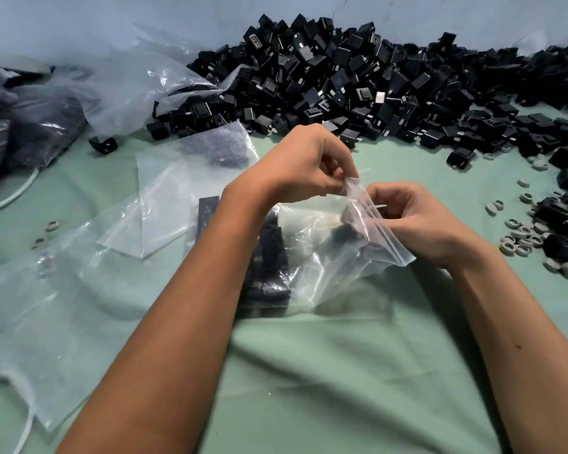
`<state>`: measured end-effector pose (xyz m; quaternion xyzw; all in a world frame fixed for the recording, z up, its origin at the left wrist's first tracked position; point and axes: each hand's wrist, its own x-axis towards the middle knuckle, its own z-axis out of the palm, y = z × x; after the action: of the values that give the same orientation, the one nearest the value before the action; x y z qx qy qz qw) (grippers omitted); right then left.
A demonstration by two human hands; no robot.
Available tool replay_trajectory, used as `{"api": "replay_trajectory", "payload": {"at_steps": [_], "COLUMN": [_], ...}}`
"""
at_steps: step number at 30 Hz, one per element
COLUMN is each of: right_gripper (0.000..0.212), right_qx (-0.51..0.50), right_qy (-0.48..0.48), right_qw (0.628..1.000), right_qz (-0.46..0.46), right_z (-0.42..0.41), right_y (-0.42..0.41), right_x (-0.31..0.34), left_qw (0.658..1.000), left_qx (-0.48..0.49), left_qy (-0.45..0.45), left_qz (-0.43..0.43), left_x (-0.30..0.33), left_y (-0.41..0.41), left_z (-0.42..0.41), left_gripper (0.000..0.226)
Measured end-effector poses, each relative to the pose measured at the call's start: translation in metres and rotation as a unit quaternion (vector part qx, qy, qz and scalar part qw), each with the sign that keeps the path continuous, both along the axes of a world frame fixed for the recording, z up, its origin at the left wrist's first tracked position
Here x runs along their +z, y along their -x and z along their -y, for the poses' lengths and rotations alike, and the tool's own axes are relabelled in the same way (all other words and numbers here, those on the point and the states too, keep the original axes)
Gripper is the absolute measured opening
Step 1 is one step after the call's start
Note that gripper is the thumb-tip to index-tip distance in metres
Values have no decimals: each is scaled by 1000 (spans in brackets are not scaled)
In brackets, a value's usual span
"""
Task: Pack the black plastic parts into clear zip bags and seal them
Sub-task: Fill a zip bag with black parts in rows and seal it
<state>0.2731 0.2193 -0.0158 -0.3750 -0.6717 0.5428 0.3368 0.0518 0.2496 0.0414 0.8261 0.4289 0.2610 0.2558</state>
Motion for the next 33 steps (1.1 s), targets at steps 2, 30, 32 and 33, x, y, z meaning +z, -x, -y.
{"api": "replay_trajectory", "payload": {"at_steps": [2,30,32,33], "right_gripper": [28,22,16,17], "right_qx": [17,147,173,184], "right_qy": [-7,-87,-114,-116], "right_qw": [1000,976,967,964], "right_qz": [17,131,148,150], "right_z": [2,4,5,5], "right_y": [3,31,32,33], "right_x": [1,10,13,13], "left_qw": [999,986,987,987], "left_qx": [-5,-17,-18,-18], "left_qy": [25,42,41,41], "left_qz": [34,160,156,154], "left_x": [1,-1,-1,-1], "left_y": [2,-21,-22,-22], "left_z": [0,4,4,4], "left_gripper": [18,17,16,16]}}
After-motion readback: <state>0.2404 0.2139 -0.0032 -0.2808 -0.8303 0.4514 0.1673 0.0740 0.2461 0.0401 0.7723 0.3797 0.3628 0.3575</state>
